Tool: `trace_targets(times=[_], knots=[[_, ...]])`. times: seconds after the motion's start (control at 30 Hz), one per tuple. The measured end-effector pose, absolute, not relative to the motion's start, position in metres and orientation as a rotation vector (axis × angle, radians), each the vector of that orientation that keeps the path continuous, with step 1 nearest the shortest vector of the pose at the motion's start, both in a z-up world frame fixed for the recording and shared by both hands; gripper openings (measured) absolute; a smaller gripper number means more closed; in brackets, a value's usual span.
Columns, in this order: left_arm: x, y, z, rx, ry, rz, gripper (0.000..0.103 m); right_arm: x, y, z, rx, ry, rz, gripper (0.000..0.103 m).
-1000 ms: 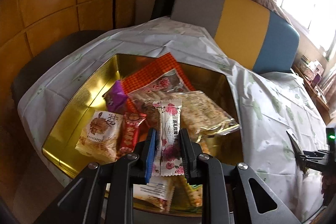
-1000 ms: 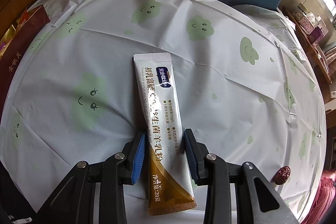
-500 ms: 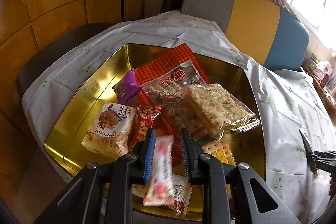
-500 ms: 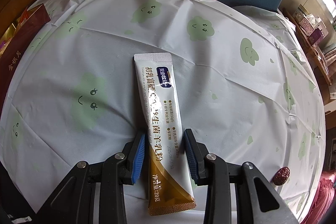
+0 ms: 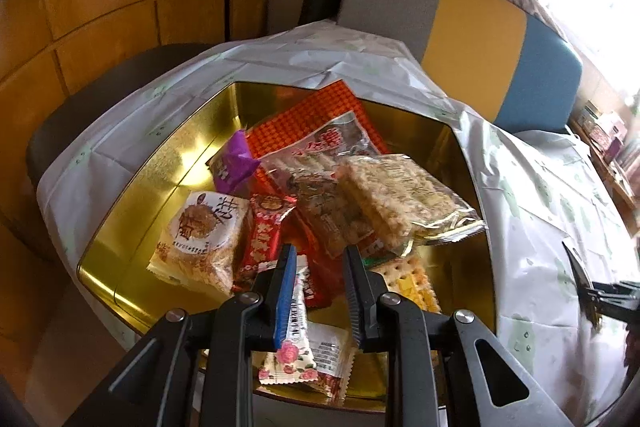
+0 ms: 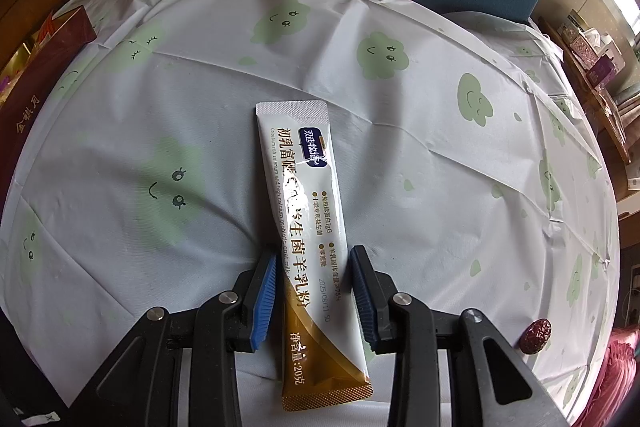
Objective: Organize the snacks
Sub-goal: 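Carry the pink-floral candy over the gold tray and open the left tool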
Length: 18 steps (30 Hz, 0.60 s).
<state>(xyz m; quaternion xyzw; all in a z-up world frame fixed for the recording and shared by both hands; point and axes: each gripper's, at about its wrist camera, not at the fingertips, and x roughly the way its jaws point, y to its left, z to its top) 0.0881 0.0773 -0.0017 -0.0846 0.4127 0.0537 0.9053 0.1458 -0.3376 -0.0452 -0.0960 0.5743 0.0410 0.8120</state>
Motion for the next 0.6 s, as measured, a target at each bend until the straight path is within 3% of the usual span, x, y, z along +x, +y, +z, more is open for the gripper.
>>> trace_targets(times=[0.6], knots=[[0.048, -0.004, 0.016, -0.052, 0.802, -0.321, 0.024, 0.153, -0.348, -0.045, -0.153, 1.248, 0.092, 0.031]])
